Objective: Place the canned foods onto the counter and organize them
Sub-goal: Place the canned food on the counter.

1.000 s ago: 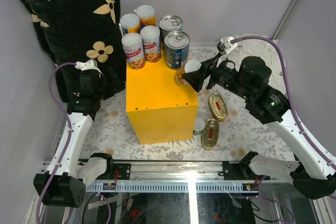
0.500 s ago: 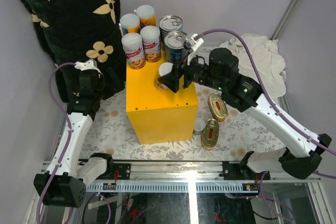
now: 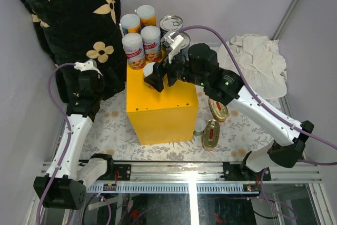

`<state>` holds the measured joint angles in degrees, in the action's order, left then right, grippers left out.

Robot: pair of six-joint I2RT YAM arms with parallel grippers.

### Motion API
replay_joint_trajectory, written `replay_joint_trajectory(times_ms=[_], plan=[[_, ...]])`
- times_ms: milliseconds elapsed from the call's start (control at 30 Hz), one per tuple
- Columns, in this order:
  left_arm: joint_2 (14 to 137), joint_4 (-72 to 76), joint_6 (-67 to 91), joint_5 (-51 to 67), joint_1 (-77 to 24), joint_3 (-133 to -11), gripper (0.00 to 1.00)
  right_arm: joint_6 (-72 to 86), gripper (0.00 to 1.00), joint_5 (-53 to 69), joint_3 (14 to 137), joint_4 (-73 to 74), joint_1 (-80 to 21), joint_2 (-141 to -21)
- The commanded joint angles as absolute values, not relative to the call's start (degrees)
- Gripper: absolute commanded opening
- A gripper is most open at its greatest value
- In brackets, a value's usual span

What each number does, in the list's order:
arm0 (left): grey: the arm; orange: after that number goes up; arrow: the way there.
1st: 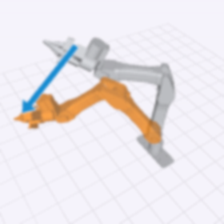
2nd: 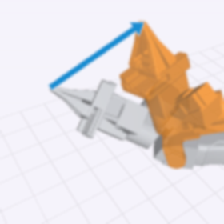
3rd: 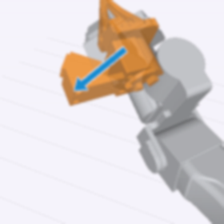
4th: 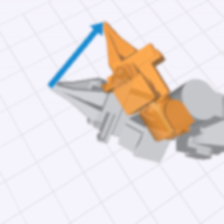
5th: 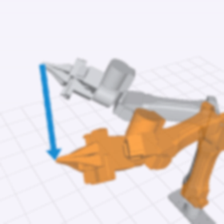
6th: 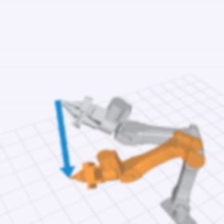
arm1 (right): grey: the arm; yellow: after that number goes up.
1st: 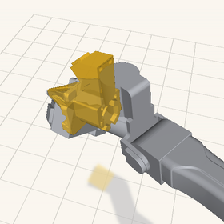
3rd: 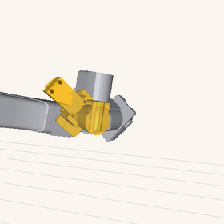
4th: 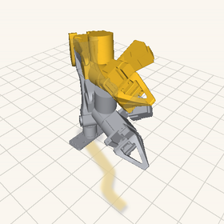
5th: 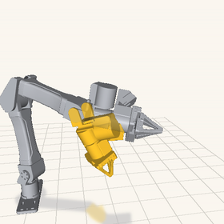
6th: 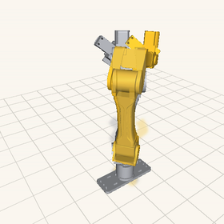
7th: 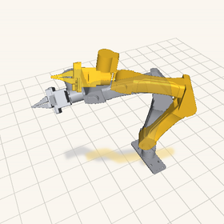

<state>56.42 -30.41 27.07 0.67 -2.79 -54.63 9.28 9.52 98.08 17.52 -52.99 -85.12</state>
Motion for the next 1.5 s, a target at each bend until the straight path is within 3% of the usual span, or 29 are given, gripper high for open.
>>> replay_joint_trajectory(times_ms=[0,100,467,800,933,1233,1367,1467], plan=[[55.46,-27.86,25.66,1.57,-2.31,-54.84,1.0,7.48,0.9,5.48,100.54,15.68,-54.28,-82.62],[55.45,-27.78,25.79,1.86,-2.25,-54.84,1.0,5.75,1.0,5.06,99.9,15.66,-54.76,-81.77],[55.54,-27.61,26.1,2.19,-2.31,-54.82,1.0,0.43,1.0,5.1,100.62,12.8,-55.52,-79.73],[55.22,-27.51,25.94,2.25,-2.33,-54.72,1.0,-4.2,0.98,2.83,90.07,4.44,-57.09,-72.45],[54.98,-27.51,25.88,2.17,-2.29,-54.5,1.0,-5.77,0.76,4.0,84.29,2.12,-58.88,-69.55],[54.82,-27.69,25.93,1.8,-2.35,-54.32,1.0,-9.66,0.46,9.45,72.9,-4.1,-62.38,-64.53],[54.91,-27.69,25.97,1.88,-2.33,-54.32,1.0,-7.79,0.13,11.03,72.86,-3.89,-62.32,-65.98],[54.8,-27.69,25.96,1.84,-2.29,-54.23,1.0,-6.04,0.0,10.25,73.02,-4.2,-62.36,-67.03]])
